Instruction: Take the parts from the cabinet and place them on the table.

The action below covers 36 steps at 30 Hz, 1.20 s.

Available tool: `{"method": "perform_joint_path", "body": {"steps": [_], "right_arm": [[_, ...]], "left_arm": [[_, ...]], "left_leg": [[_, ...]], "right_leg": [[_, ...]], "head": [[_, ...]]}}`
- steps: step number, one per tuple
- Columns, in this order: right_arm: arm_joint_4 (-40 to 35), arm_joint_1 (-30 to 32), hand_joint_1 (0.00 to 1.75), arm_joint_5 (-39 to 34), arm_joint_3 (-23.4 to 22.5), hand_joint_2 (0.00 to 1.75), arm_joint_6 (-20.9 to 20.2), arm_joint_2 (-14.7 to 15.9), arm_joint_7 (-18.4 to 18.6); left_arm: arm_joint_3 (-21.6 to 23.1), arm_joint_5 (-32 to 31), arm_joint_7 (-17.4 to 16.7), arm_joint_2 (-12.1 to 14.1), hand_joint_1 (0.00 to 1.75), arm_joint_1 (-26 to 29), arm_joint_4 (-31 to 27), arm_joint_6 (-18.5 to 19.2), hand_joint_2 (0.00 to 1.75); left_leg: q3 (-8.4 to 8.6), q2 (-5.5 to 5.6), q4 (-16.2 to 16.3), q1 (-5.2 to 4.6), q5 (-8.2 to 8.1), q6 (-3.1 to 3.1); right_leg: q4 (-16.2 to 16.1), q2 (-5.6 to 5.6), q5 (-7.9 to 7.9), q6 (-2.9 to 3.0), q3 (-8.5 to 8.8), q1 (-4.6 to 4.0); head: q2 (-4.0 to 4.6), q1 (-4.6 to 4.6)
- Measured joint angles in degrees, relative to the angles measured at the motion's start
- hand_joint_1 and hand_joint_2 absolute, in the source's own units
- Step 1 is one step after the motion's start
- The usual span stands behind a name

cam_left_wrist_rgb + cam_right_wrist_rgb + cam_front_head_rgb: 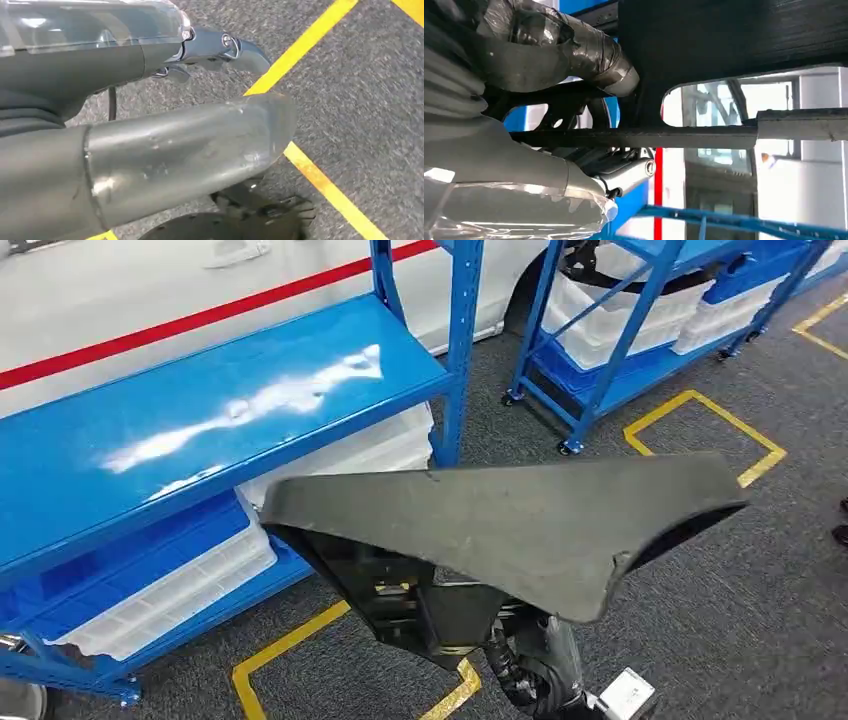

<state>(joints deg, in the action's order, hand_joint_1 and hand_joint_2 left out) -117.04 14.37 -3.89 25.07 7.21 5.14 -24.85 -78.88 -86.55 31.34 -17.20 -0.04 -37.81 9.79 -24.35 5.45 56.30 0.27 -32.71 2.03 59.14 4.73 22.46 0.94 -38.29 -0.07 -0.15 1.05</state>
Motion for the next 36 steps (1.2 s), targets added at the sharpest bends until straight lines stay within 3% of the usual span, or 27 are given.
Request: {"method": "perform_joint_path", "body": {"steps": [1, 3, 4, 5, 6, 8, 9, 10, 11, 13, 14, 15, 16, 19, 20, 21, 22, 24, 25, 26, 27, 29, 30, 31, 33, 35, 36], "right_arm": [[-0.04, -0.03, 1.75, 0.0, 0.0, 1.75, -0.02, -0.02, 0.04], [-0.15, 0.17, 1.75, 0.0, -0.02, 1.75, -0.02, -0.02, 0.11], [-0.22, 0.42, 1.75, 0.0, -0.15, 1.75, 0.0, -0.02, 0.15], [-0.22, 0.78, 1.75, 0.0, -0.48, 1.75, 0.04, -0.02, 0.2], [-0.48, 0.88, 1.75, 0.0, -0.59, 1.75, 0.04, -0.02, 0.26], [-0.65, 1.18, 1.75, 0.0, -0.81, 1.75, 0.07, 0.0, 0.22], [-0.83, 1.68, 1.75, -0.22, -0.87, 1.75, 0.09, 0.0, -0.15], [-0.98, 2.3, 1.75, -0.55, -0.96, 1.75, 0.22, 0.02, -0.68], [-0.98, 2.8, 1.75, -0.98, -1.03, 1.75, 0.48, 0.11, -1.22], [-1.03, 3.46, 1.75, -1.18, -1.12, 1.75, 0.55, 0.15, -1.73], [-1.16, 3.64, 1.75, -1.18, -1.27, 1.75, 0.55, 0.18, -1.77], [-1.36, 3.64, 1.75, -1.18, -1.33, 1.75, 0.7, 0.2, -1.79], [-1.62, 3.77, 1.75, -1.2, -1.36, 1.75, 0.94, 0.22, -1.84], [-2.32, 4.56, 1.75, -1.38, -1.68, 1.75, 1.4, 0.28, -1.95], [-2.56, 4.85, 1.75, -1.42, -1.75, 1.75, 1.38, 0.28, -1.95], [-2.73, 5.04, 1.75, -1.51, -1.79, 1.75, 1.42, 0.31, -2.12], [-2.86, 4.99, 1.75, -1.7, -1.79, 1.75, 1.4, 0.31, -2.1], [-2.86, 5.02, 1.75, -1.84, -1.79, 1.75, 1.4, 0.33, -2.16], [-2.86, 5.18, 1.75, -1.84, -1.79, 1.75, 1.4, 0.37, -2.27], [-2.86, 5.43, 1.75, -1.81, -1.79, 1.75, 1.36, 0.37, -2.38], [-2.86, 5.5, 1.75, -1.7, -1.79, 1.75, 1.16, 0.39, -2.23], [-2.86, 5.0, 1.75, -1.2, -1.79, 1.75, 0.07, 0.29, -0.49], [-2.86, 4.65, 1.75, -0.94, -1.79, 1.75, -0.24, 0.17, 0.29], [-2.86, 4.07, 1.75, -0.81, -1.79, 1.75, -0.44, 0.11, 0.81], [-2.86, 3.82, 1.75, -0.77, -1.79, 1.75, -0.72, 0.04, 1.05], [-2.86, 3.67, 1.75, -0.77, -1.79, 1.75, -0.74, 0.04, 1.31], [-2.86, 3.66, 1.75, -0.77, -1.86, 1.75, -0.79, 0.04, 1.31]], "left_arm": [[0.0, 0.02, 0.07, -0.11, 0.0, 0.03, -0.13, 0.0, 0.0], [-0.07, -0.02, 0.04, -0.28, 0.0, 0.04, -0.26, 0.3, 0.0], [-0.09, -0.07, 0.07, -0.5, 0.0, -0.06, -0.35, 0.42, 0.0], [-0.09, -0.19, 0.11, -0.64, 0.0, -0.3, -0.59, 0.52, 0.0], [-0.09, -0.31, 0.28, -0.74, 0.0, -0.2, -0.72, 0.65, 0.0], [-0.11, -0.44, 0.57, -0.98, 0.0, 0.25, -0.74, 0.7, 0.0], [-0.13, -0.5, 0.7, -0.98, 0.0, 0.33, -0.74, 0.57, 0.0], [-0.13, -0.59, 0.7, -1.01, 0.0, 0.29, -0.72, 0.22, 0.0], [-0.13, -0.7, 0.68, -1.01, 0.0, 0.2, -0.65, -0.48, 0.0], [-0.13, -0.96, 0.66, -1.01, 0.0, -0.08, -0.41, -1.29, 0.0], [-0.13, -1.03, 0.57, -1.01, 0.0, -0.3, -0.15, -1.7, 0.0], [-0.13, -1.03, 0.52, -1.01, 0.0, -0.36, 0.02, -2.16, 0.0], [-0.13, -1.07, 0.52, -1.01, 0.0, -0.48, 0.48, -2.76, 0.0], [-0.13, -1.22, 0.52, -0.94, 0.0, -1.0, 1.53, -3.69, 0.0], [-0.13, -1.29, 0.5, -0.94, 0.0, -1.06, 1.86, -3.89, 0.0], [-0.13, -1.29, 0.52, -0.92, 0.0, -1.07, 2.06, -3.98, 0.0], [-0.15, -1.27, 0.5, -0.9, 0.0, -1.04, 2.4, -4.18, 0.0], [-0.39, -1.27, 0.5, -0.79, 0.0, -0.74, 2.8, -4.26, 0.0], [-0.55, -1.27, 0.57, -0.81, 0.0, -0.61, 2.84, -4.22, 0.0], [-0.61, -1.25, 0.74, -0.81, 0.0, -0.4, 2.84, -3.92, 0.0], [-0.7, -1.18, 0.92, -0.83, 0.0, -0.23, 2.75, -2.99, 0.0], [-0.96, -1.05, 1.03, -1.07, 0.0, -0.16, 1.23, 0.06, 0.0], [-1.14, -1.03, 1.01, -1.27, 0.0, -0.2, 0.5, 1.14, 0.0], [-1.33, -1.01, 1.03, -1.36, 0.0, -0.18, -0.19, 1.94, 0.0], [-1.51, -1.01, 0.98, -1.46, 0.0, -0.28, -1.22, 2.6, 0.0], [-1.55, -1.01, 0.98, -1.83, 0.0, -0.32, -1.77, 2.8, 0.0], [-1.57, -1.01, 0.98, -1.84, 0.0, -0.31, -2.27, 2.84, 0.0]], "left_leg": [[0.08, -0.18, -0.58, 0.05, 0.19, -0.41], [-0.37, -1.31, -0.54, -0.41, 0.93, -0.41], [-0.77, -2.23, -1.11, -0.13, 1.77, -0.11], [-1.11, -3.55, -1.44, 0.29, 2.23, 0.21], [-1.65, -4.04, -1.61, 0.24, 2.63, 1.0], [-2.62, -6.11, -1.58, -0.03, 3.29, 1.2], [-3.07, -7.07, -1.53, -0.05, 3.61, 1.18], [-3.6, -8.02, -1.4, -0.07, 3.95, 1.08], [-4.11, -8.87, -1.28, -0.06, 4.19, 0.87], [-4.62, -10.34, -1.06, -0.07, 4.49, 0.54], [-4.42, -10.97, -0.92, -0.08, 4.54, 0.4], [-4.59, -11.64, -0.77, -0.35, 4.53, 0.16], [-4.4, -12.28, -0.6, -0.34, 4.7, -0.3], [-4.48, -13.99, -0.59, -0.3, 5.04, -1.01], [-5.06, -13.3, -0.08, -0.25, 4.14, -1.45], [-5.62, -9.52, 1.7, -0.05, 2.42, -1.71], [-7.24, -7.27, 5.63, 0.26, -0.16, -1.76], [-11.07, -5.84, 14.9, 0.38, -4.09, -2.03], [-12.08, -5.81, 17.35, 0.41, -4.36, -2.19], [-11.9, -5.82, 17.2, 0.48, -3.28, -2.3], [-10.54, -5.8, 14.45, 0.67, -0.99, -2.39], [-5.84, -4.46, 4.75, 1.28, 4.01, -2.6], [-4.59, -1.82, 2.6, 1.5, 2.51, -2.64], [-4.5, -0.84, 2.29, 1.25, 3.08, -2.56], [-4.97, -1.94, 2.33, 1.09, 2.8, -2.28], [-5.09, -3.29, 1.37, 1.58, 3.49, -1.21], [-5.06, -4.13, 1.18, 1.41, 3.77, -0.68]], "right_leg": [[-0.19, 0.53, -0.81, -0.22, -0.06, 0.36], [-1.04, 1.97, -2.15, -1.18, -0.17, 0.7], [-1.36, 2.91, -2.88, -1.77, -0.48, 0.09], [-0.51, 0.61, -1.39, -1.7, -1.01, 0.13], [1.59, -1.9, 1.68, -1.94, -1.71, 0.16], [9.61, -4.01, 8.68, -2.49, -3.86, 0.57], [13.68, -4.26, 10.08, -2.8, -4.73, 0.85], [16.95, -4.42, 9.14, -3.09, -5.14, 1.11], [17.81, -4.47, 6.83, -3.31, -4.51, 1.34], [12.08, -5.26, 3.54, -3.34, 0.54, 1.45], [6.04, -6.75, 3.5, -3.09, 4.99, 1.35], [0.39, -9.29, 5.37, -2.58, 8.89, 0.82], [-1.74, -9.45, 6.15, -1.78, 9.79, 0.35], [-2.68, -7.81, 6.32, -0.81, 9.27, 0.2], [-3.68, -7.08, 5.85, -0.1, 9.7, 1.17], [-4.05, -6.51, 5.48, 0.4, 9.49, 0.92], [-3.93, -6.13, 5.19, 0.84, 9.1, 0.84], [-3.45, -4.69, 5.05, 1.03, 8.45, 0.72], [-3.12, -3.94, 5.03, 1.03, 8.17, 0.72], [-2.72, -3.25, 5.04, 1.02, 7.92, 0.75], [-2.25, -2.43, 5.09, 0.94, 7.66, 0.83], [-1.07, -0.84, 5.41, 0.45, 7.07, 1.01], [-0.63, -0.28, 5.54, 0.09, 6.5, 1.1], [0.02, 0.41, 5.44, -0.44, 5.84, 0.92], [0.04, 1.5, 4.87, -1.32, 5.25, 0.98], [0.09, 2.22, 4.66, -2.09, 4.84, 1.13], [1.39, -0.58, 5.86, -2.12, 4.26, 1.04]], "head": [[0.0, 0.0], [0.02, -0.02], [0.0, 0.02], [0.0, 0.0], [0.0, 0.13], [0.0, 0.11], [0.0, 0.13], [0.0, 0.11], [0.0, 0.11], [0.0, 0.11], [0.0, 0.11], [0.02, 0.13], [0.0, 0.07], [0.02, 0.09], [0.0, 0.09], [0.02, 0.11], [0.0, 0.09], [0.0, 0.09], [0.0, 0.09], [0.0, 0.09], [0.0, 0.09], [0.0, 0.09], [0.0, 0.09], [0.0, 0.07], [0.02, 0.09], [0.02, 0.09], [0.0, 0.13]]}}
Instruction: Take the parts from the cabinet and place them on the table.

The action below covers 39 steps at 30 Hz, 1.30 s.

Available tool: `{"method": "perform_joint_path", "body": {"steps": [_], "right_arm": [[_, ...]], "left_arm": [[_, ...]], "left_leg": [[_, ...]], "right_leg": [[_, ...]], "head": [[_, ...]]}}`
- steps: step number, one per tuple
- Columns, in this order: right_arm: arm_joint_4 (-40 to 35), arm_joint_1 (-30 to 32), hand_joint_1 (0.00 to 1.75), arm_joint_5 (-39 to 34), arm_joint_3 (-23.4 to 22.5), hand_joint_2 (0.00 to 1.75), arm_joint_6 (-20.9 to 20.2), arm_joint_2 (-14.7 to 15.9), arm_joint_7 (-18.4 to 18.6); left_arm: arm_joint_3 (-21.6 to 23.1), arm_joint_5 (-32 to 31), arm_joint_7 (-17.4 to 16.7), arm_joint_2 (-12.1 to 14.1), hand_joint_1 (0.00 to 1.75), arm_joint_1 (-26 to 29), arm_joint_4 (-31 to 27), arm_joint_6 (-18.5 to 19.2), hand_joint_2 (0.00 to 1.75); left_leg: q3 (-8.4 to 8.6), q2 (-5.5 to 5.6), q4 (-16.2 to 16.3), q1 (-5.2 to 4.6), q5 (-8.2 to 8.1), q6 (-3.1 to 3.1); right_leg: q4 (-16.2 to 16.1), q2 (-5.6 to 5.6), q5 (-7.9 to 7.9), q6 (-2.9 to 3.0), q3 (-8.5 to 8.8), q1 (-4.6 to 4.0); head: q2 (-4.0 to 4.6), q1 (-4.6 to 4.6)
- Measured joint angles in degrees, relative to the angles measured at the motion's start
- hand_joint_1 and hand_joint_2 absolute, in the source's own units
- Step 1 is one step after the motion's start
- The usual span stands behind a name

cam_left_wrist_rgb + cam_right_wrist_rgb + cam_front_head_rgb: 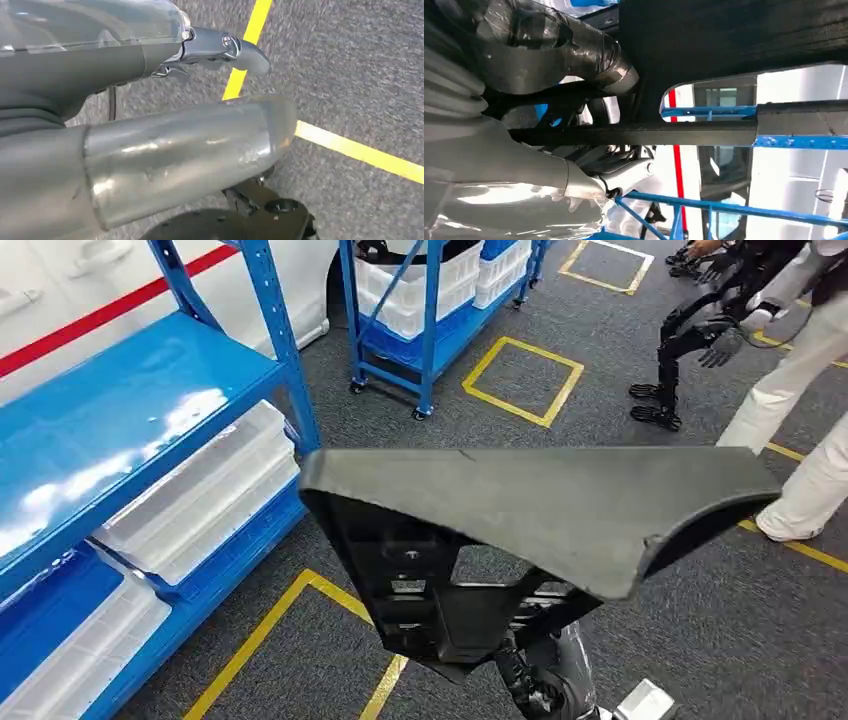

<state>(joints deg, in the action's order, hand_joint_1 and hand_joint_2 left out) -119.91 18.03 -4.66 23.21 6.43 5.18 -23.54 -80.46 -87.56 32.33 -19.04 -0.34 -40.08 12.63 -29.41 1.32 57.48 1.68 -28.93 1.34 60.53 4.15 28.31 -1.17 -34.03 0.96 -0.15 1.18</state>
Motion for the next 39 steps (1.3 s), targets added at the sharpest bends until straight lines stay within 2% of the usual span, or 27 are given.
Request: {"method": "perform_joint_path", "body": {"steps": [1, 2, 4, 5, 6, 7, 8, 9, 10, 13, 14, 16, 17, 19, 20, 21, 23, 24, 25, 28, 29, 30, 31, 32, 33, 34, 39], "right_arm": [[0.0, -0.29, 1.75, 0.0, -0.02, 1.75, 0.11, 0.0, 0.0], [0.0, -0.4, 1.75, 0.0, -0.02, 1.75, 0.22, 0.0, 0.0], [0.02, -0.22, 1.75, 0.0, -0.04, 1.75, 0.52, 0.0, 0.07], [0.02, -0.1, 1.75, 0.02, -0.13, 1.75, 1.01, 0.0, 0.2], [0.02, 0.09, 1.75, 0.2, -0.28, 1.75, 1.48, 0.0, 0.33], [0.02, 0.33, 1.75, 0.48, -0.44, 1.75, 2.07, 0.0, 0.2], [0.02, 0.7, 1.75, 0.94, -0.48, 1.75, 3.11, 0.02, -0.35], [0.02, 1.11, 1.75, 1.35, -0.48, 1.75, 4.39, 0.17, -1.31], [0.15, 1.47, 1.75, 1.68, -0.48, 1.75, 5.19, 0.31, -1.88], [0.26, 3.04, 1.75, 2.67, -0.48, 1.75, 7.81, 0.83, -2.56], [0.26, 3.51, 1.75, 3.11, -0.48, 1.75, 8.51, 1.01, -2.49], [0.33, 4.19, 1.75, 3.43, -0.48, 1.75, 9.44, 1.14, -2.32], [0.39, 4.19, 1.75, 3.54, -0.48, 1.75, 9.51, 1.16, -2.16], [0.42, 4.56, 1.75, 3.76, -0.48, 1.75, 9.88, 1.25, -1.79], [0.42, 4.79, 1.75, 3.83, -0.48, 1.75, 10.14, 1.33, -1.75], [0.44, 5.01, 1.75, 3.87, -0.48, 1.75, 10.16, 1.42, -1.7], [0.44, 5.08, 1.75, 3.89, -0.48, 1.75, 10.16, 1.51, -1.68], [0.44, 5.1, 1.75, 3.89, -0.48, 1.75, 10.16, 1.53, -1.7], [0.44, 5.02, 1.75, 3.89, -0.48, 1.75, 10.16, 1.55, -1.68], [0.44, 5.35, 1.75, 3.98, -0.48, 1.75, 10.19, 1.62, -1.68], [0.44, 5.5, 1.75, 3.98, -0.48, 1.75, 10.19, 1.62, -1.68], [0.44, 5.63, 1.75, 4.0, -0.48, 1.75, 10.32, 1.75, -1.66], [0.42, 5.62, 1.75, 4.09, -0.48, 1.75, 10.51, 1.88, -1.64], [0.42, 5.43, 1.75, 4.15, -0.48, 1.75, 10.78, 1.92, -1.31], [0.42, 5.39, 1.75, 4.48, -0.48, 1.75, 11.41, 1.95, -0.94], [0.42, 5.49, 1.75, 4.9, -0.48, 1.75, 12.09, 1.95, -0.48], [0.42, 5.52, 1.75, 4.96, -0.48, 1.75, 12.22, 1.95, -0.41]], "left_arm": [[-0.02, 0.02, 0.02, -0.11, 0.0, 0.1, -0.33, 0.15, 0.0], [-0.13, 0.02, 0.0, -0.13, 0.0, 0.16, -0.59, 0.42, 0.0], [-0.55, 0.07, -0.04, -0.15, 0.0, 0.29, -1.16, 1.23, 0.0], [-0.77, 0.09, -0.04, -0.15, 0.0, 0.3, -1.53, 1.66, 0.0], [-0.92, 0.15, -0.04, -0.2, 0.0, 0.28, -1.9, 2.08, 0.0], [-0.98, 0.15, -0.04, -0.24, 0.0, 0.22, -2.23, 2.34, 0.0], [-1.12, 0.15, -0.04, -0.31, 0.0, 0.14, -2.38, 2.73, 0.0], [-1.37, 0.15, -0.04, -0.42, 0.0, 0.1, -2.69, 3.12, 0.0], [-1.64, 0.15, -0.04, -0.46, 0.0, 0.09, -2.84, 3.38, 0.0], [-2.38, 0.15, -0.07, -0.63, 0.0, -0.08, -3.13, 4.04, 0.0], [-2.45, 0.13, -0.09, -0.77, 0.0, -0.09, -3.19, 4.07, 0.0], [-2.76, 0.13, -0.13, -0.79, 0.0, -0.09, -3.5, 4.13, 0.0], [-2.95, 0.11, -0.13, -0.81, 0.0, -0.04, -3.59, 4.15, 0.0], [-3.56, 0.07, -0.24, -0.81, 0.0, 0.07, -3.61, 4.15, 0.0], [-3.72, 0.02, -0.24, -0.81, 0.0, 0.09, -3.61, 4.15, 0.0], [-3.78, 0.0, -0.26, -0.81, 0.0, 0.11, -3.61, 4.18, 0.0], [-3.8, 0.0, -0.26, -0.81, 0.0, 0.03, -3.63, 4.17, 0.0], [-3.83, 0.0, -0.26, -0.81, 0.0, 0.07, -3.72, 4.17, 0.0], [-3.89, -0.02, -0.26, -0.79, 0.0, 0.0, -3.83, 4.17, 0.0], [-3.93, -0.02, -0.28, -0.83, 0.0, -0.17, -4.09, 4.17, 0.0], [-3.95, -0.02, -0.28, -0.9, 0.0, -0.28, -4.16, 4.17, 0.0], [-3.96, -0.02, -0.26, -1.01, 0.0, -0.35, -4.2, 4.17, 0.0], [-3.96, -0.02, -0.22, -1.01, 0.0, -0.32, -4.2, 4.15, 0.0], [-3.96, -0.02, -0.22, -1.03, 0.0, -0.18, -4.18, 3.01, 0.0], [-3.93, 0.15, -0.33, -1.31, 0.0, -0.24, -3.29, -0.29, 0.0], [-3.93, 0.59, -0.66, -1.44, 0.0, -0.41, -1.46, -4.5, 0.0], [-3.91, 0.64, -0.72, -1.44, 0.0, -0.45, -1.04, -5.35, 0.0]], "left_leg": [[-0.18, -0.72, -0.02, -0.14, 0.19, 0.4], [-0.45, -1.55, 0.02, -0.35, 0.25, 0.48], [-0.86, -3.33, 0.12, -0.7, 0.3, 0.56], [-0.92, -4.09, 0.18, -0.76, 0.31, 0.56], [-0.97, -4.92, 0.24, -0.8, 0.3, 0.54], [-0.92, -5.51, 0.28, -0.8, 0.28, 0.51], [-0.78, -6.06, 0.34, -0.8, 0.19, 0.37], [-0.57, -6.51, 0.4, -0.82, 0.11, 0.13], [-0.55, -6.93, 0.6, -1.22, 0.0, -0.25], [-0.25, -8.35, 0.11, -1.05, 0.26, -1.23], [-0.18, -8.61, 0.19, -1.1, 0.02, -1.69], [-1.71, -3.44, 3.7, -0.76, -3.09, -1.93], [-3.51, -2.33, 7.88, -0.7, -5.53, -1.94], [-7.76, -1.7, 17.14, -0.77, -9.14, -1.99], [-8.45, -1.69, 18.47, -0.77, -8.76, -1.9], [-7.75, -1.61, 16.89, -0.79, -7.1, -1.74], [-3.64, -0.72, 8.06, -0.79, -1.9, -1.24], [-1.34, 1.59, 2.92, -0.84, 0.26, -0.8], [-0.78, 3.6, 1.35, -0.74, -0.64, -0.6], [-0.65, 2.02, 0.94, -1.24, -0.44, -0.31], [-0.36, 1.29, 0.31, -1.02, -0.01, 0.1], [-0.1, 0.16, -0.47, -0.56, 0.58, 0.5], [-0.01, -0.39, -0.99, -0.65, 0.79, 0.92], [-0.07, -1.31, -0.99, -0.74, 0.87, 1.04], [-0.12, -2.14, -0.94, -0.81, 0.85, 1.04], [-0.18, -2.94, -0.94, -0.86, 0.79, 1.1], [-0.18, -3.05, -0.94, -0.87, 0.79, 1.1]], "right_leg": [[3.23, -2.1, 2.29, -0.14, -1.54, -0.09], [7.72, -3.16, 4.71, -0.36, -3.6, 0.0], [15.11, -3.68, 7.55, -0.62, -6.77, 0.12], [15.55, -3.74, 7.1, -0.66, -6.75, 0.2], [13.13, -3.92, 5.34, -0.64, -5.18, 0.27], [8.82, -4.38, 3.17, -0.55, -2.53, 0.31], [3.03, -5.59, 0.92, -0.4, 0.88, 0.29], [-1.59, -8.42, 1.02, -0.08, 3.2, 0.07], [-1.78, -8.6, 0.87, 0.32, 3.09, -0.57], [-1.68, -6.6, 0.58, 1.29, 2.46, -0.94], [-2.42, -5.87, 0.07, 2.01, 2.67, -0.49], [-2.77, -5.03, -0.46, 2.81, 2.55, -0.34], [-2.73, -4.43, -0.58, 2.98, 2.35, -0.37], [-2.6, -2.85, -0.75, 3.24, 1.99, -0.71], [-2.43, -2.05, -0.76, 3.25, 1.89, -0.82], [-2.23, -1.27, -0.75, 3.25, 1.85, -0.89], [-1.78, 0.38, -0.65, 3.13, 1.83, -0.94], [-1.53, 1.1, -0.56, 3.0, 1.76, -0.91], [-1.2, 1.68, -0.46, 2.69, 1.47, -1.19], [-1.38, 3.6, -1.05, 1.46, 0.75, -0.39], [-1.59, 4.39, -1.32, 1.0, 0.55, -0.63], [-0.89, 2.81, -0.77, 1.01, 0.49, -0.54], [1.06, -0.5, 1.01, 0.84, -0.56, -0.87], [4.91, -2.23, 3.38, 0.56, -2.49, -0.76], [9.2, -3.05, 5.42, 0.33, -4.56, -0.56], [12.84, -3.45, 6.79, 0.1, -6.35, -0.33], [13.25, -3.47, 6.91, 0.07, -6.57, -0.3]], "head": [[0.0, -0.04], [0.0, 0.0], [0.02, -0.02], [0.0, -0.02], [0.0, -0.02], [0.0, -0.02], [0.0, -0.02], [0.0, -0.04], [0.02, -0.02], [0.02, -0.04], [0.0, -0.04], [0.0, -0.04], [0.0, -0.04], [0.0, -0.04], [0.0, -0.04], [0.0, -0.04], [0.0, -0.04], [0.02, -0.04], [0.0, -0.02], [0.0, -0.04], [0.02, -0.04], [0.0, -0.04], [0.0, 0.0], [0.0, -0.04], [0.0, -0.02], [0.02, -0.02], [0.0, -0.02]]}}
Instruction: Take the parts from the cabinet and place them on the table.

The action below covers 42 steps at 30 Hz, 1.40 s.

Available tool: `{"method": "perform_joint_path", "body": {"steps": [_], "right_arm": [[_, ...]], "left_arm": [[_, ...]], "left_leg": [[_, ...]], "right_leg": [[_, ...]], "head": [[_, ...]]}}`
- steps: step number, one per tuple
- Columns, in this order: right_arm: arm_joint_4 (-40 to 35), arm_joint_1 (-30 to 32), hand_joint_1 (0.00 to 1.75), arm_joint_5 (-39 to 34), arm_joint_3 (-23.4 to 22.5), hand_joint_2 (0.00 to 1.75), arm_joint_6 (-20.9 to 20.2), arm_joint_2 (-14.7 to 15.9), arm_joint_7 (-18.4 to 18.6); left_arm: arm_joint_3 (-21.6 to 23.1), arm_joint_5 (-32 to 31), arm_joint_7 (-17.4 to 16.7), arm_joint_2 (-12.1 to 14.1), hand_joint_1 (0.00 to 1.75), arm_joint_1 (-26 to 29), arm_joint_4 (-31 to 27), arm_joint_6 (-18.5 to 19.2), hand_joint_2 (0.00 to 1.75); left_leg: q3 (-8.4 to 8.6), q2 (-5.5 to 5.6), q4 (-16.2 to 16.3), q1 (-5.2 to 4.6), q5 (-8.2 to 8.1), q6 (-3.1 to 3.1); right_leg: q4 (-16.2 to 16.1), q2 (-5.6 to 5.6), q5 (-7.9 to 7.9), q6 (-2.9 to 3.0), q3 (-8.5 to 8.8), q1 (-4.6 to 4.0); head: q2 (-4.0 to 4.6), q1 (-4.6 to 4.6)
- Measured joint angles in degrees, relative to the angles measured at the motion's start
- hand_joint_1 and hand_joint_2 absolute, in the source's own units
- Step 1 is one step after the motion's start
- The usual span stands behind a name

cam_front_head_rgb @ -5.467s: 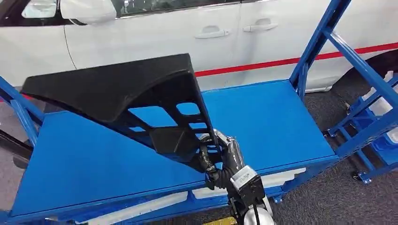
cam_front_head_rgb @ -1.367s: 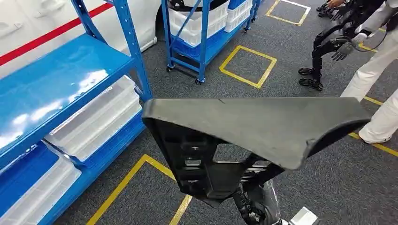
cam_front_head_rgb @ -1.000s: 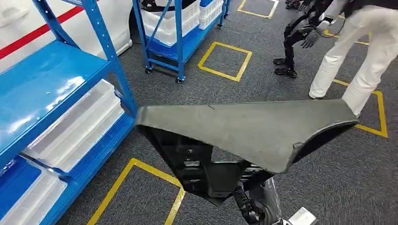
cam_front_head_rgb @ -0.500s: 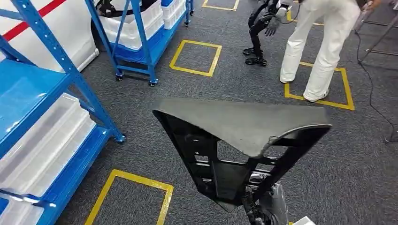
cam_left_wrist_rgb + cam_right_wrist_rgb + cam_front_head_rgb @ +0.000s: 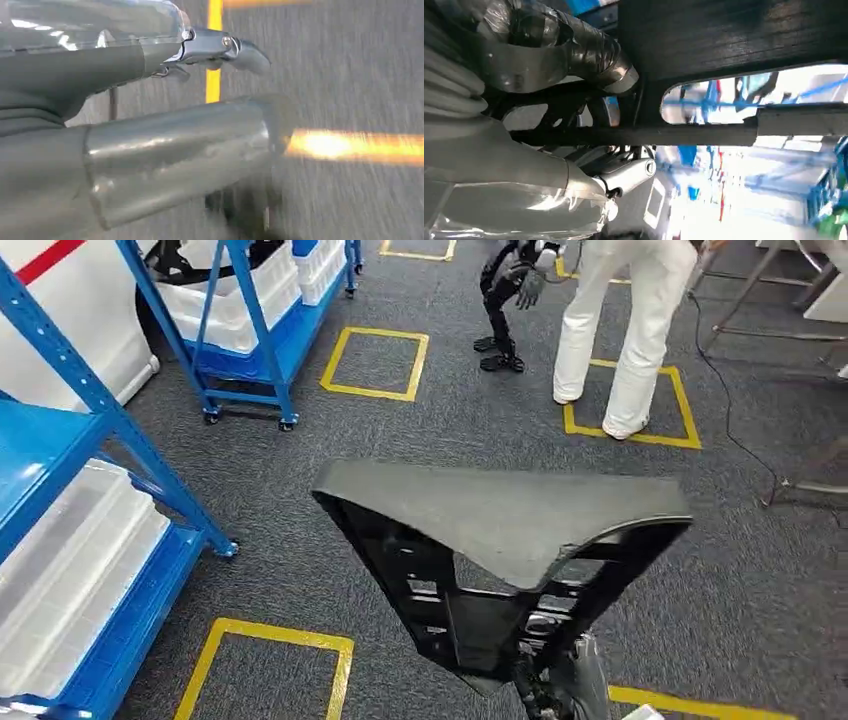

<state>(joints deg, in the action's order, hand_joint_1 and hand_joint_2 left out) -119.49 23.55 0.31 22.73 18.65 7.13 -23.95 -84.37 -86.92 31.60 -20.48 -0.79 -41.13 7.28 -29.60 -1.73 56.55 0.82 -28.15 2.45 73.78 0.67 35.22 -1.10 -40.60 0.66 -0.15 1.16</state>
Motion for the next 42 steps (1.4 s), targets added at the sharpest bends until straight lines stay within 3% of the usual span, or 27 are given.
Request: {"method": "perform_joint_path", "body": {"steps": [3, 5, 6, 7, 8, 9, 11, 13, 14, 15, 17, 18, 19, 20, 23, 24, 26, 27, 29, 30, 31, 33, 34, 35, 39, 40, 42], "right_arm": [[0.0, 0.09, 1.75, 0.33, 0.0, 1.75, 0.8, 0.02, 0.39], [-0.02, 0.12, 1.75, 0.41, 0.0, 1.75, 1.66, 0.06, 0.79], [-0.11, 0.06, 1.75, 0.41, 0.0, 1.75, 2.25, 0.07, 0.74], [-0.46, 0.41, 1.75, 0.0, 0.0, 1.75, 2.36, 0.09, 0.33], [-0.59, 0.69, 1.75, -0.18, 0.0, 1.75, 2.45, 0.15, 0.09], [-0.63, 0.81, 1.75, -0.22, 0.0, 1.75, 2.45, 0.15, -0.18], [-0.87, 0.95, 1.75, -0.55, 0.0, 1.75, 2.44, 0.15, -0.66], [-0.87, 0.98, 1.75, -0.92, 0.0, 1.75, 2.45, 0.15, -1.07], [-0.87, 1.07, 1.75, -1.01, 0.0, 1.75, 2.6, 0.15, -1.29], [-0.87, 1.18, 1.75, -1.05, 0.0, 1.75, 2.79, 0.15, -1.31], [-0.87, 1.3, 1.75, -1.25, 0.0, 1.75, 3.36, 0.15, -1.4], [-0.87, 1.39, 1.75, -1.42, 0.0, 1.75, 3.47, 0.15, -1.47], [-0.87, 1.5, 1.75, -1.64, 0.0, 1.75, 3.49, 0.15, -1.62], [-0.87, 1.53, 1.75, -1.86, 0.0, 1.75, 3.65, 0.15, -1.75], [-0.9, 2.17, 1.75, -1.99, 0.0, 1.75, 4.04, 0.15, -2.12], [-0.98, 2.28, 1.75, -1.99, 0.0, 1.75, 4.11, 0.17, -2.14], [-1.07, 2.49, 1.75, -1.99, 0.0, 1.75, 4.11, 0.31, -2.32], [-1.05, 2.35, 1.75, -2.01, 0.0, 1.75, 4.11, 0.42, -2.3], [-1.05, 2.52, 1.75, -1.99, 0.0, 1.75, 4.15, 0.44, -2.27], [-1.05, 2.62, 1.75, -2.01, 0.0, 1.75, 4.33, 0.48, -2.27], [-1.05, 2.67, 1.75, -1.99, 0.0, 1.75, 4.41, 0.52, -2.23], [-1.05, 2.69, 1.75, -1.92, 0.0, 1.75, 4.76, 0.55, -2.19], [-1.05, 2.67, 1.75, -1.88, 0.0, 1.75, 5.17, 0.61, -2.19], [-1.03, 2.63, 1.75, -1.88, 0.0, 1.75, 5.42, 0.63, -2.08], [-1.11, 2.76, 1.75, -1.82, 0.0, 1.75, 5.81, 0.79, -2.14], [-1.2, 2.93, 1.75, -1.82, 0.0, 1.75, 5.96, 0.81, -2.12], [-1.4, 2.49, 1.75, -1.82, 0.02, 1.75, 6.05, 0.83, -2.03]], "left_arm": [[0.22, 0.52, -0.59, -0.07, 0.0, -0.46, 3.69, -6.93, 0.0], [0.5, 0.8, -0.89, -0.48, 0.0, -1.41, 8.48, -11.8, 0.0], [0.9, 0.89, -0.94, -0.63, 0.0, -1.69, 10.99, -12.26, 0.0], [1.47, 1.05, -0.68, -0.52, 0.0, -1.84, 12.8, -11.8, 0.0], [1.72, 1.05, -0.59, -0.55, 0.0, -1.93, 13.19, -11.52, 0.0], [1.9, 1.05, -0.54, -0.52, 0.0, -2.02, 13.46, -11.41, 0.0], [2.21, 1.03, -0.5, -0.44, 0.0, -1.9, 14.02, -11.43, 0.0], [2.36, 1.09, -0.52, -0.37, 0.0, -1.72, 14.24, -11.72, 0.0], [2.54, 1.11, -0.57, -0.35, 0.0, -1.72, 14.46, -11.8, 0.0], [2.8, 1.13, -0.57, -0.31, 0.0, -1.7, 14.68, -11.96, 0.0], [3.13, 1.4, -0.57, -0.31, 0.0, -1.72, 14.74, -12.24, 0.0], [3.17, 1.66, -0.59, -0.28, 0.0, -1.7, 14.77, -12.28, 0.0], [3.19, 1.77, -0.59, -0.2, 0.0, -1.63, 14.79, -12.33, 0.0], [3.24, 1.86, -0.61, -0.15, 0.0, -1.59, 14.88, -12.37, 0.0], [3.39, 1.97, -0.65, -0.15, 0.0, -1.63, 15.07, -12.48, 0.0], [3.54, 1.97, -0.65, -0.35, 0.0, -1.62, 15.2, -12.48, 0.0], [3.74, 1.97, -0.61, -0.42, 0.0, -1.58, 15.29, -12.48, 0.0], [3.76, 1.97, -0.61, -0.42, 0.0, -1.45, 15.29, -12.5, 0.0], [3.76, 1.99, -0.63, -0.42, 0.0, -1.35, 15.29, -12.66, 0.0], [3.78, 2.07, -0.63, -0.41, 0.0, -1.36, 15.29, -12.72, 0.0], [3.87, 2.1, -0.63, -0.42, 0.0, -1.38, 15.31, -12.83, 0.0], [4.37, 2.27, -0.35, -0.42, 0.0, -1.41, 15.44, -13.68, 0.0], [4.65, 2.75, 0.06, -0.39, 0.0, -1.45, 15.46, -14.03, 0.0], [4.81, 3.34, 0.57, -0.31, 0.0, -1.42, 15.47, -14.23, 0.0], [6.34, 5.85, 1.88, -0.33, 0.0, -1.74, 15.47, -14.27, 0.0], [6.69, 6.07, 2.05, -0.26, 0.0, -1.73, 15.47, -14.19, 0.0], [7.59, 7.26, 2.52, -0.15, 0.0, -1.55, 15.47, -13.62, 0.0]], "left_leg": [[-0.04, -1.01, 0.02, -0.03, -0.05, -0.03], [0.15, -2.55, 0.05, -0.01, -0.33, -0.42], [0.77, -3.74, 0.22, -0.06, -0.82, -1.1], [1.35, -5.24, 0.1, -0.16, -1.25, -2.43], [1.71, -5.87, 0.0, -0.12, -1.26, -2.72], [1.49, -5.22, 0.4, 0.24, -1.93, -3.18], [-0.75, -0.19, 6.11, 0.38, -5.91, -3.15], [-5.21, 1.27, 15.32, 0.28, -9.9, -3.06], [-7.04, 1.37, 18.61, 0.27, -10.43, -2.97], [-7.35, 1.4, 18.59, 0.26, -9.31, -2.74], [-4.53, 1.95, 11.29, 0.16, -4.12, -2.06], [-2.38, 3.04, 6.25, 0.08, -1.45, -1.66], [-1.08, 5.92, 2.93, -0.04, -0.98, -1.29], [-0.84, 6.72, 1.75, 0.02, -1.21, -1.35], [-0.48, 5.01, 1.64, -0.6, -1.03, -1.01], [-0.3, 4.19, 0.43, 0.11, -0.34, -0.6], [0.29, 2.55, -0.6, 0.06, 0.25, 0.02], [0.22, 1.54, -0.62, -0.06, 0.23, 0.03], [0.22, -0.3, -0.57, -0.17, -0.01, 0.06], [0.27, -1.13, -0.54, -0.16, -0.13, -0.05], [0.37, -1.85, -0.47, -0.13, -0.28, -0.21], [0.82, -3.24, -0.21, 0.0, -0.84, -0.76], [1.14, -3.77, 0.08, -0.13, -1.22, -1.23], [1.11, -4.15, 0.22, -0.57, -1.59, -1.7], [2.46, -6.38, -0.03, -0.3, -2.11, -3.05], [2.29, -4.33, 0.82, 0.07, -3.06, -3.36], [-1.01, 0.08, 7.66, 0.15, -7.19, -3.19]], "right_leg": [[2.16, -0.17, -0.1, -0.35, -1.13, 0.39], [-5.52, -1.03, -5.01, -0.89, 3.02, 1.0], [-15.43, -4.77, -7.25, -0.74, 8.15, 0.96], [-15.02, -3.17, -7.43, 0.46, 8.01, 0.04], [-15.15, -2.47, -7.52, 0.86, 7.79, -0.03], [-15.74, -1.68, -7.91, 1.57, 8.21, 0.71], [-15.84, -0.82, -8.08, 2.39, 8.07, 0.33], [-15.7, 0.54, -8.06, 2.75, 7.9, -0.07], [-15.55, 1.4, -8.04, 2.8, 7.81, -0.35], [-15.35, 2.24, -7.98, 2.88, 7.77, -0.54], [-14.95, 3.98, -7.82, 2.96, 7.8, -0.78], [-14.79, 4.78, -7.77, 2.93, 7.84, -0.79], [-14.7, 5.34, -7.74, 2.85, 7.69, -0.57], [-14.33, 6.2, -7.73, 2.45, 7.3, -0.77], [-14.88, 8.01, -8.29, 1.13, 6.79, 0.04], [-14.9, 8.41, -8.36, 0.73, 6.79, -0.44], [-11.32, 2.25, -5.47, 0.62, 5.07, -0.54], [-6.57, 0.67, -2.84, 0.24, 2.7, -0.37], [0.76, -0.15, -0.14, -0.33, -0.88, 0.16], [1.5, -0.29, -0.58, -0.63, -1.3, 0.42], [-0.28, -0.49, -2.18, -0.89, -0.42, 0.72], [-10.02, -1.96, -7.11, -1.24, 4.98, 1.15], [-14.86, -4.85, -7.9, -1.26, 7.51, 1.12], [-14.76, -5.97, -7.54, -0.68, 7.62, 0.61], [-14.94, -2.95, -7.43, 1.09, 7.44, 0.19], [-15.33, -2.34, -7.66, 1.56, 7.86, 0.57], [-15.43, -1.09, -7.77, 2.28, 7.72, 0.45]], "head": [[0.02, -0.02], [0.0, 0.0], [0.0, 0.0], [0.02, 0.0], [0.0, 0.0], [0.0, -0.04], [0.0, -0.04], [0.0, -0.02], [0.0, -0.02], [0.0, -0.02], [0.0, -0.02], [0.0, -0.02], [0.02, -0.02], [0.0, -0.02], [0.0, -0.02], [0.0, -0.02], [0.0, 0.0], [0.0, 0.02], [0.0, 0.0], [0.0, 0.0], [0.0, 0.0], [0.0, 0.0], [0.0, 0.0], [0.0, -0.02], [0.0, -0.02], [0.0, -0.02], [0.0, -0.04]]}}
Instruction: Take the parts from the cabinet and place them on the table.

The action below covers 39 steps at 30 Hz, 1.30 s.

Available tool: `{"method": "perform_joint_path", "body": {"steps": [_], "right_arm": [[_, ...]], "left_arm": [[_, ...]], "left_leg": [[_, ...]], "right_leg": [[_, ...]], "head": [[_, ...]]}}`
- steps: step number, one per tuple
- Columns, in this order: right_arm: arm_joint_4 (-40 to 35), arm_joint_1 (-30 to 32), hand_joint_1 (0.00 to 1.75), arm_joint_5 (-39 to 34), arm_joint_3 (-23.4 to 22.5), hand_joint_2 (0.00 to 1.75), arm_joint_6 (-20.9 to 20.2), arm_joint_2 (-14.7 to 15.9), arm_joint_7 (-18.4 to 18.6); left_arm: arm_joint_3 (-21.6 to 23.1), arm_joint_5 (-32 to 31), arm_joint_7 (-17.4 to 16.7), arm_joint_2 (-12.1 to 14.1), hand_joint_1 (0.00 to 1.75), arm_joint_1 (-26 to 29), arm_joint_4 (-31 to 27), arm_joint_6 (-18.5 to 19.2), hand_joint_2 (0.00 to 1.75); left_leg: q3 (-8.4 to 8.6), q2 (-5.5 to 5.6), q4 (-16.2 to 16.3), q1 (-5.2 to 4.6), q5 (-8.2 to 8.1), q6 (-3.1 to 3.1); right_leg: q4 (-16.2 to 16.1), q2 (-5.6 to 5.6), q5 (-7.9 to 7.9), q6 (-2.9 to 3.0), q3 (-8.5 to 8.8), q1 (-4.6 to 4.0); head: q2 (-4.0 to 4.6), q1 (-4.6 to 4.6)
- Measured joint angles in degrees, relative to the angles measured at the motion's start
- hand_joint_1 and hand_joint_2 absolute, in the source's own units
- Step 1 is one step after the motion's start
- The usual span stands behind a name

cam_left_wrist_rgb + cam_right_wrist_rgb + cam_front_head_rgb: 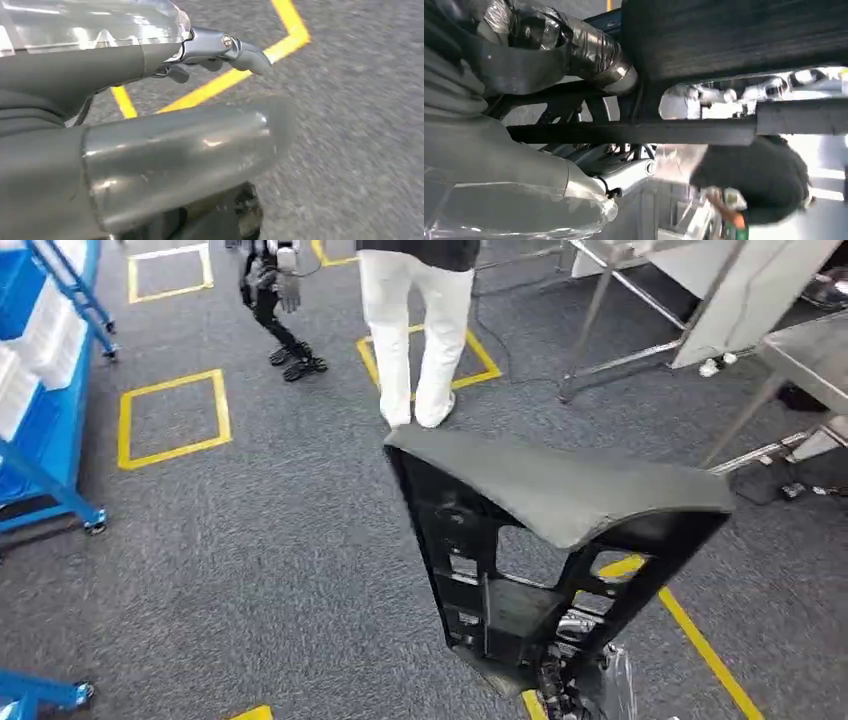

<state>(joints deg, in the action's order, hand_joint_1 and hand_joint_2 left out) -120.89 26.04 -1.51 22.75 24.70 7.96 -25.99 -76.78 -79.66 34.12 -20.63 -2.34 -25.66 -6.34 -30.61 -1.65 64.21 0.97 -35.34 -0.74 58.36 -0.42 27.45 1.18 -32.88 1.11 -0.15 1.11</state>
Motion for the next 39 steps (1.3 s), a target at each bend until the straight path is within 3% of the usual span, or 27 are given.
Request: {"method": "perform_joint_path", "body": {"steps": [2, 3, 5, 6, 7, 8, 10, 12, 13, 14, 15, 17, 18, 19, 21, 22, 23, 28, 29, 30, 31, 33, 34, 35, 37, 38, 39], "right_arm": [[0.02, -0.22, 1.75, 0.04, 0.11, 1.75, -0.18, 0.11, 0.39], [0.02, -0.34, 1.75, 0.09, 0.31, 1.75, -0.17, 0.24, 0.79], [0.04, -0.79, 1.75, 0.17, 0.79, 1.75, 0.15, 0.37, 1.03], [0.04, -1.05, 1.75, 0.24, 0.96, 1.75, 0.17, 0.39, 1.09], [0.04, -1.26, 1.75, 0.3, 1.09, 1.75, 0.35, 0.48, 1.22], [0.04, -1.43, 1.75, 0.42, 1.2, 1.75, 0.46, 0.57, 1.44], [0.04, -1.69, 1.75, 0.46, 1.49, 1.75, 0.48, 0.74, 1.73], [0.02, -1.55, 1.75, 0.48, 1.64, 1.75, 0.5, 0.85, 1.73], [0.02, -1.6, 1.75, 0.5, 1.64, 1.75, 0.57, 0.96, 1.73], [0.0, -1.64, 1.75, 0.55, 1.64, 1.75, 0.72, 1.18, 1.73], [0.02, -1.89, 1.75, 0.57, 1.66, 1.75, 0.74, 1.25, 1.75], [0.02, -2.06, 1.75, 0.61, 1.68, 1.75, 0.9, 1.38, 1.75], [0.02, -1.98, 1.75, 0.61, 1.68, 1.75, 1.05, 1.44, 1.73], [0.04, -1.98, 1.75, 0.61, 1.68, 1.75, 1.05, 1.57, 1.75], [0.04, -1.99, 1.75, 0.61, 1.68, 1.75, 1.05, 1.68, 1.75], [0.04, -2.0, 1.75, 0.61, 1.68, 1.75, 1.05, 1.73, 1.75], [0.04, -2.14, 1.75, 0.61, 1.68, 1.75, 1.05, 1.75, 1.75], [0.02, -2.13, 1.75, 0.61, 1.86, 1.75, 1.09, 1.99, 1.9], [0.02, -2.04, 1.75, 0.63, 1.97, 1.75, 1.09, 1.99, 1.92], [0.02, -2.24, 1.75, 0.63, 2.12, 1.75, 1.07, 2.03, 1.92], [0.04, -2.47, 1.75, 0.63, 2.27, 1.75, 1.01, 2.05, 1.97], [0.2, -2.75, 1.75, 0.52, 2.45, 1.75, 0.41, 2.12, 1.9], [0.33, -2.78, 1.75, 0.37, 2.45, 1.75, -0.02, 2.12, 1.86], [0.5, -2.77, 1.75, 0.24, 2.45, 1.75, -0.44, 2.12, 1.77], [0.68, -2.8, 1.75, -0.04, 2.45, 1.75, -1.18, 2.14, 1.66], [0.72, -2.82, 1.75, -0.11, 2.45, 1.75, -1.49, 2.14, 1.6], [0.87, -2.88, 1.75, -0.11, 2.45, 1.75, -1.79, 2.14, 1.55]], "left_arm": [[1.2, 2.34, -0.35, 0.13, 0.0, -0.04, -0.02, 0.76, 0.0], [2.06, 4.02, -1.43, 0.19, 0.0, -0.28, -0.04, 1.18, 0.0], [4.23, 6.24, -2.77, 0.2, 0.0, -0.75, -0.31, 1.59, 0.0], [5.13, 6.6, -3.12, 0.2, 0.0, -0.99, -0.46, 1.72, 0.0], [5.89, 7.18, -3.32, 0.22, 0.0, -1.08, -0.59, 1.88, 0.0], [6.68, 7.9, -3.65, 0.31, 0.0, -1.1, -0.83, 2.05, 0.0], [8.12, 9.0, -3.96, 0.26, 0.0, -1.17, -1.03, 2.16, 0.0], [9.33, 9.48, -4.11, 0.22, 0.0, -1.17, -1.35, 2.18, 0.0], [9.79, 9.59, -4.11, 0.09, 0.0, -1.18, -1.4, 2.25, 0.0], [10.2, 9.7, -4.11, 0.09, 0.0, -1.2, -1.46, 2.25, 0.0], [10.49, 9.81, -4.11, 0.07, 0.0, -1.1, -1.49, 2.25, 0.0], [10.99, 9.88, -4.13, 0.07, 0.0, -0.82, -1.49, 2.27, 0.0], [11.17, 9.9, -4.15, 0.09, 0.0, -0.75, -1.51, 2.27, 0.0], [11.28, 9.92, -4.15, 0.09, 0.0, -0.76, -1.51, 2.27, 0.0], [11.45, 9.92, -4.15, 0.04, 0.0, -0.82, -1.51, 2.27, 0.0], [11.56, 9.94, -4.15, 0.04, 0.0, -0.83, -1.51, 2.27, 0.0], [11.67, 10.14, -4.2, 0.07, 0.0, -0.82, -1.53, 2.27, 0.0], [13.9, 14.45, -5.9, 0.09, 0.0, -0.65, -2.3, 3.15, 0.0], [14.67, 15.23, -6.03, 0.13, 0.0, -0.65, -2.43, 3.39, 0.0], [15.5, 16.04, -6.1, 0.17, 0.0, -0.61, -2.49, 3.54, 0.0], [16.02, 16.93, -6.4, 0.22, 0.0, -0.41, -2.82, 3.65, 0.0], [17.09, 19.05, -7.54, 0.39, 0.0, 0.63, -4.0, 4.52, 0.0], [17.46, 19.3, -7.65, 0.72, 0.0, 1.29, -4.48, 5.23, 0.0], [17.88, 19.43, -7.54, 1.55, 0.0, 2.01, -4.74, 6.36, 0.0], [18.55, 19.17, -6.39, 3.78, 0.0, 3.23, -4.72, 8.97, 0.0], [18.58, 18.93, -5.77, 5.03, 0.0, 3.8, -4.72, 10.1, 0.0], [18.58, 18.66, -5.44, 6.1, 0.0, 4.27, -4.79, 11.08, 0.0]], "left_leg": [[-4.74, 1.22, 9.18, -0.15, -3.49, 0.1], [-6.18, 1.29, 11.3, -0.2, -3.24, 0.27], [-4.9, 1.58, 6.77, -0.34, 1.26, 0.96], [-3.0, 2.31, 1.91, -0.45, 4.25, 1.39], [-1.04, 4.19, -3.07, -0.53, 6.85, 1.86], [-0.2, 6.92, -5.18, -0.59, 6.29, 2.22], [0.06, 6.08, -6.14, -0.79, 6.38, 2.06], [0.54, 4.76, -6.74, -0.75, 6.73, 2.48], [0.83, 3.88, -7.56, -0.16, 7.3, 2.85], [1.1, 3.23, -8.09, -0.31, 7.45, 3.26], [1.15, 2.31, -8.17, -0.4, 7.48, 3.35], [1.09, 0.52, -8.12, -0.46, 7.3, 3.46], [1.1, -0.33, -8.09, -0.45, 7.17, 3.38], [1.19, -1.08, -8.08, -0.4, 7.04, 3.25], [1.63, -2.6, -7.93, -0.22, 6.54, 2.75], [1.92, -3.17, -7.68, -0.18, 6.2, 2.39], [2.16, -3.61, -7.53, -0.34, 5.86, 2.01], [3.23, -6.27, -7.59, -0.57, 4.94, 0.25], [3.19, -4.02, -6.72, -0.14, 4.03, -0.03], [1.91, -1.21, -4.12, -0.15, 2.23, -0.08], [-0.57, 0.33, 0.66, -0.18, -0.22, -0.03], [-5.31, 1.16, 9.69, -0.21, -3.06, 0.07], [-6.1, 1.21, 10.63, -0.26, -2.33, 0.22], [-5.6, 1.31, 8.86, -0.33, -0.42, 0.48], [-2.11, 2.46, -0.16, -0.39, 5.22, 1.19], [-0.48, 4.68, -4.58, -0.38, 6.87, 1.6], [-0.09, 7.24, -5.87, -0.2, 6.27, 1.96]], "right_leg": [[0.14, 1.62, 0.05, 0.31, -0.11, -0.43], [0.26, 2.55, 0.09, 0.37, -0.09, -0.67], [0.43, 4.24, 0.18, 0.49, 0.12, -0.99], [0.47, 5.04, 0.19, 0.49, 0.26, -1.07], [0.47, 5.74, 0.21, 0.46, 0.34, -1.06], [0.51, 6.37, 0.19, 0.21, 0.22, -1.2], [0.62, 7.84, -0.05, -0.5, -0.37, -0.69], [0.22, 9.32, -0.41, -1.38, -0.61, -0.62], [0.75, 7.89, 0.01, -1.5, -0.53, -0.67], [2.38, 3.91, 1.44, -1.79, -1.3, -1.13], [6.03, 1.96, 3.8, -2.08, -3.21, -1.05], [14.91, 1.01, 7.64, -2.6, -7.66, -0.56], [17.43, 0.96, 8.01, -2.89, -9.0, -0.28], [17.16, 0.8, 7.02, -3.18, -8.99, 0.02], [8.34, -0.34, 1.82, -3.63, -4.37, 0.52], [3.01, -1.93, -0.4, -3.73, -1.37, 0.61], [0.46, -4.87, 0.34, -3.38, -0.23, 0.24], [0.37, -1.67, -0.04, -1.17, -0.32, 0.01], [0.03, -1.11, -0.22, -0.87, -0.04, 0.19], [-0.07, -0.65, -0.28, -0.54, -0.01, 0.16], [-0.01, -0.02, -0.33, -0.26, -0.2, 0.08], [0.14, 1.75, -0.29, -0.03, -0.36, -0.31], [0.26, 2.74, -0.24, 0.04, -0.32, -0.45], [0.33, 3.65, -0.18, 0.12, -0.22, -0.55], [0.42, 5.44, -0.16, 0.09, -0.01, -0.74], [0.43, 6.17, -0.16, 0.08, -0.02, -0.75], [0.8, 6.69, -0.1, -0.3, -0.37, -1.19]], "head": [[0.0, 0.0], [0.0, 0.0], [0.0, 0.0], [0.0, 0.0], [0.0, 0.0], [0.0, 0.02], [0.0, 0.02], [0.0, 0.0], [0.0, 0.02], [0.0, 0.09], [0.02, 0.04], [0.02, 0.04], [0.0, 0.04], [0.0, 0.07], [0.0, 0.04], [0.0, 0.06], [0.0, 0.04], [0.0, 0.02], [0.0, 0.02], [0.02, 0.02], [0.0, 0.02], [0.0, 0.02], [0.0, 0.02], [0.0, 0.02], [0.0, 0.0], [0.0, 0.02], [0.02, 0.04]]}}
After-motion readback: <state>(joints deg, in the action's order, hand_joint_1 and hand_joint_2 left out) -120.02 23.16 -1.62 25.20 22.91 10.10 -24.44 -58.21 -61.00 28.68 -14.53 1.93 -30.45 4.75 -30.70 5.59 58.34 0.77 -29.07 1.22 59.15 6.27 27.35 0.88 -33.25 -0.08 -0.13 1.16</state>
